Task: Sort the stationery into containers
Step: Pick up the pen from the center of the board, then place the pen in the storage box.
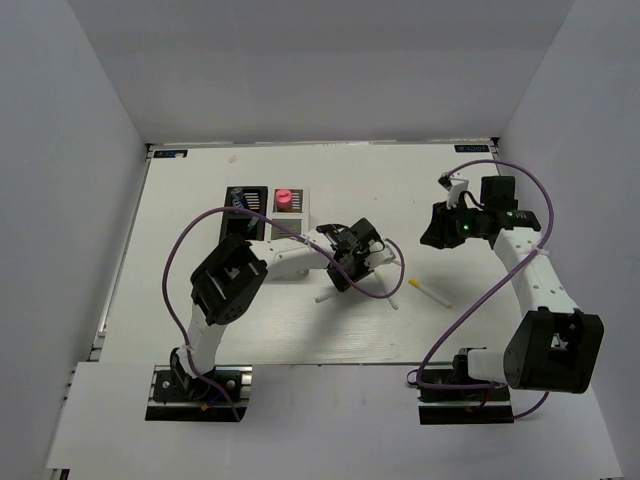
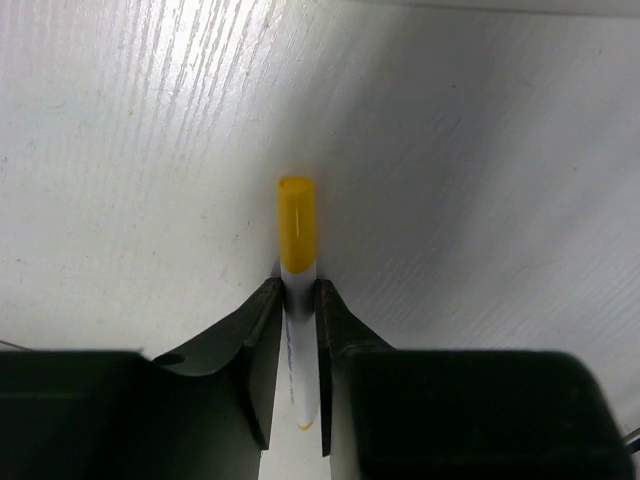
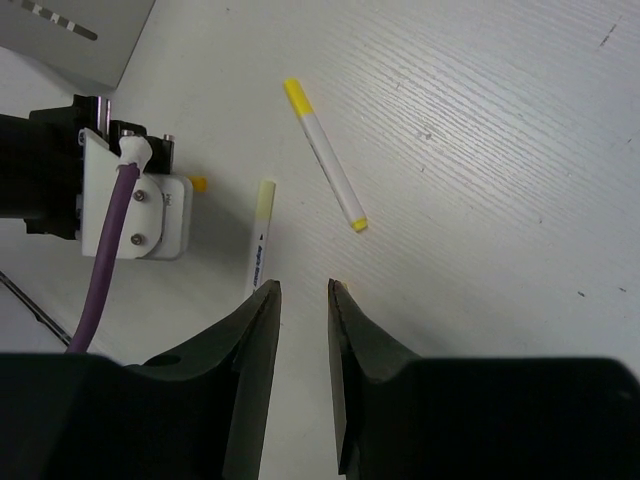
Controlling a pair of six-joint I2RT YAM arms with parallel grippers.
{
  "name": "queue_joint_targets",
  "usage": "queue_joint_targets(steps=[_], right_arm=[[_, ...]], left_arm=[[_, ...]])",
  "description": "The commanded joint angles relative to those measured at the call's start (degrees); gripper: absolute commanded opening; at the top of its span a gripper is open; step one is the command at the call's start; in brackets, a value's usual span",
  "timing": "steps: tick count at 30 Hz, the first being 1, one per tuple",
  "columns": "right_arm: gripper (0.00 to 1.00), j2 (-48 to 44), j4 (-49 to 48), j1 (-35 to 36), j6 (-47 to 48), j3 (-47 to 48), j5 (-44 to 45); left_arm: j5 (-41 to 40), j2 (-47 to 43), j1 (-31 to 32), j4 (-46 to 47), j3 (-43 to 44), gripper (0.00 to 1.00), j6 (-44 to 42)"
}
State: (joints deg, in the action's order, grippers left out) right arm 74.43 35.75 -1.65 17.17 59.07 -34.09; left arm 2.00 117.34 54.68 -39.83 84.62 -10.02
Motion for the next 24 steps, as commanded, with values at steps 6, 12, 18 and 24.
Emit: queue_joint_targets(steps=[6,12,18,24], right_arm=[[0.32,-2.54,-0.94,-0.98,-0.65,-0.71,-2.30],[0.32,-2.80,-1.91,-1.34,-0.73,-1.94,-2.56],[0.32,-2.63,-2.17,-0.99,1.11,-3.17,-2.65],[0.22,-2.98,-2.17,0.33,5.86,-5.10,-3.88]], left_arm=[[-0.07,-0.61,1.39,-0.33,1.16,0.15,2.11],[1.96,-10.35,1.40,2.65,6.77,0.00,7.37],[-1.63,-20.12,-0.80,10.10,5.93,0.00,14.58],[-13.50,-28.55,-7.21,16.53,-3.65,0.00,20.91]])
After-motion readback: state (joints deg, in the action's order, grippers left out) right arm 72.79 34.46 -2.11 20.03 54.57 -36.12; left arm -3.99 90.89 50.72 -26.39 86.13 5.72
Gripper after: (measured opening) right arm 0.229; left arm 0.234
